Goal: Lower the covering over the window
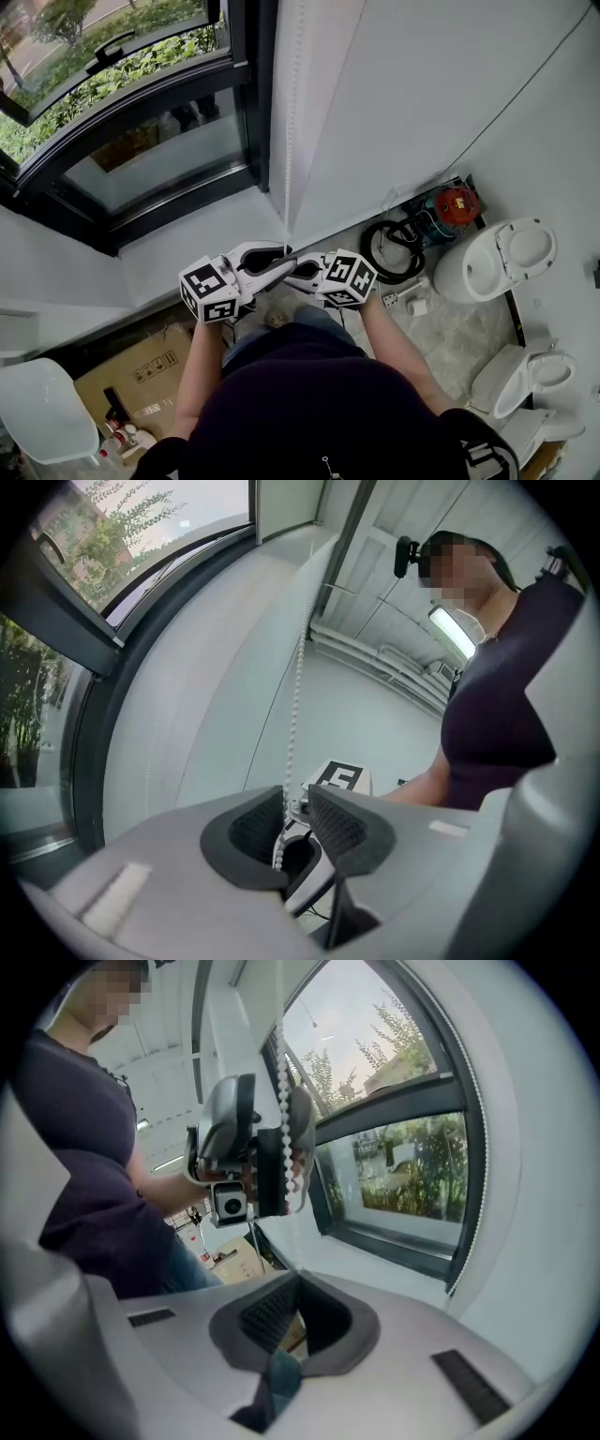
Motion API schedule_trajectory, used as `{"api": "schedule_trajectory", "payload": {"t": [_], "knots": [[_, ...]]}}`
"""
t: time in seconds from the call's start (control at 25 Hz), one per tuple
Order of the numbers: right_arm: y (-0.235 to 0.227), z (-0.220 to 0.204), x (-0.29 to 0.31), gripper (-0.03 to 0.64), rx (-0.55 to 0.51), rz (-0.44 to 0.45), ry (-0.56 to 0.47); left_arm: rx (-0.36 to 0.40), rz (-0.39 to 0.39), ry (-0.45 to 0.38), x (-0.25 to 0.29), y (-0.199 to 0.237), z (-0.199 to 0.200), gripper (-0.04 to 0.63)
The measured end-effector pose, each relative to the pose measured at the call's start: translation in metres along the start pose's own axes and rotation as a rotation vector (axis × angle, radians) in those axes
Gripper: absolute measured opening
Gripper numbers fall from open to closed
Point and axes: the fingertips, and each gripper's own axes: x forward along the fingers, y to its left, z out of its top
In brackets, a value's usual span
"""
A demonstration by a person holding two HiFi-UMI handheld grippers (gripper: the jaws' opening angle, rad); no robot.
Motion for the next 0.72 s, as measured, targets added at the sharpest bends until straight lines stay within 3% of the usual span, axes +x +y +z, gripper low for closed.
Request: {"api": "schedule_trajectory", "payload": {"t": [0.2,0.4,0.56,0.72], "knots": [[0.0,-0.001,0.0,0.012,0.006,0.012,0.0,-0.02,0.007,-0.011,-0.004,0.006,-0.002,0.014],[0.006,-0.021,0.006,0.012,-0.021,0.024,0.08,0.003,-0.036,0.1,0.002,0.003,-0.025,0.012],[0.004,-0.022,0.001,0.012,0.054,0.034,-0.034,-0.07,-0.059,0.017,0.0,0.002,-0.024,0.012],[0.0,-0.024,-0.006,0.014,0.071,0.003,-0.071,-0.082,-0.08,-0.022,0.002,0.003,-0.024,0.012]]}}
